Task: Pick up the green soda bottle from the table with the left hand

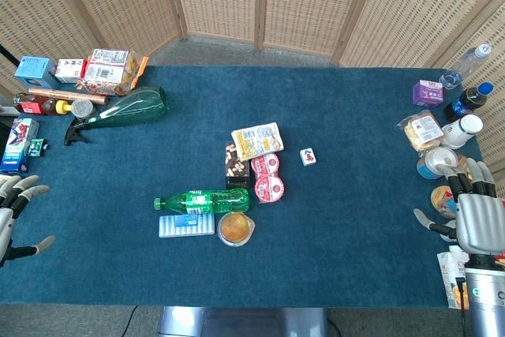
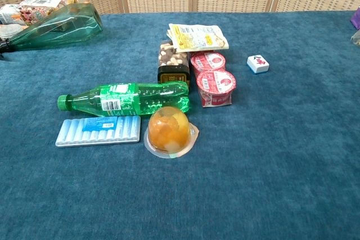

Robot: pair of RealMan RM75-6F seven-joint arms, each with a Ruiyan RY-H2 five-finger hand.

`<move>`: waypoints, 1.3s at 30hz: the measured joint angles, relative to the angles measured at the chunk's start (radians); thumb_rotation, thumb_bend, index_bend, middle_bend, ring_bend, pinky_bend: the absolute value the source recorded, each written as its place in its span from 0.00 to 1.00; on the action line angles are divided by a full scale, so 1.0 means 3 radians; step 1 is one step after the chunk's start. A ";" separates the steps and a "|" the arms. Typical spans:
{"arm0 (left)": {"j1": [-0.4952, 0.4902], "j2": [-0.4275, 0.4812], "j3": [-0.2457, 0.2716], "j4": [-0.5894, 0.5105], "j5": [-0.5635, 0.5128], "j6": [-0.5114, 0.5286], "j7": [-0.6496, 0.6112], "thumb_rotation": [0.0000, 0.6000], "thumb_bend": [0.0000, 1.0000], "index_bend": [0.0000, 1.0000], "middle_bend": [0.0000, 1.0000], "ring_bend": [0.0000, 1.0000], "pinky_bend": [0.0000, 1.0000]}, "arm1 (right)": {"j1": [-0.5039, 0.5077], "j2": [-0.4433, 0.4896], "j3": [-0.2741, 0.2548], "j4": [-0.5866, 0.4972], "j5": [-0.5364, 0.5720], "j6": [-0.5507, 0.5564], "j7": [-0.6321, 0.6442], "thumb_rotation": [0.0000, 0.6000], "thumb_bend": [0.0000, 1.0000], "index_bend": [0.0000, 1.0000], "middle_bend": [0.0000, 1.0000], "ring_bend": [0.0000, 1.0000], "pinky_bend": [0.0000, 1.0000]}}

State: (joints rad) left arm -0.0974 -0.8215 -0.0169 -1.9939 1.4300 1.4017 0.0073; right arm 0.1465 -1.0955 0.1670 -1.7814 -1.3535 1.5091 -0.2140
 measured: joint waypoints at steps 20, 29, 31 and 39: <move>-0.0243 -0.0026 -0.0016 -0.0098 0.0117 -0.0353 0.0210 1.00 0.13 0.17 0.14 0.00 0.00 | -0.0067 0.0075 -0.0059 -0.0067 -0.0083 -0.0031 0.0249 0.76 0.19 0.20 0.25 0.03 0.00; -0.0745 -0.0200 -0.0151 -0.0185 -0.0172 -0.1056 0.0342 1.00 0.13 0.17 0.14 0.00 0.00 | -0.0123 0.0122 -0.0061 -0.0066 -0.0039 -0.0018 0.0362 0.76 0.19 0.20 0.25 0.03 0.00; -0.0885 -0.0292 -0.0188 -0.0165 -0.0289 -0.1241 0.0377 1.00 0.13 0.17 0.14 0.00 0.00 | -0.0138 0.0122 -0.0065 -0.0053 -0.0024 -0.0019 0.0388 0.76 0.20 0.20 0.25 0.03 0.00; -0.1383 -0.0789 -0.0340 -0.0003 -0.0816 -0.1695 0.0562 1.00 0.14 0.17 0.16 0.00 0.00 | -0.0177 0.0142 -0.0067 -0.0020 0.0030 -0.0036 0.0487 0.76 0.19 0.20 0.25 0.03 0.00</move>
State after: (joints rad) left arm -0.5121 -1.0581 -0.1189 -1.9948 1.1852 0.8933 0.1758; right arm 0.0933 -1.0529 0.1468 -1.7875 -1.3444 1.4982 -0.0679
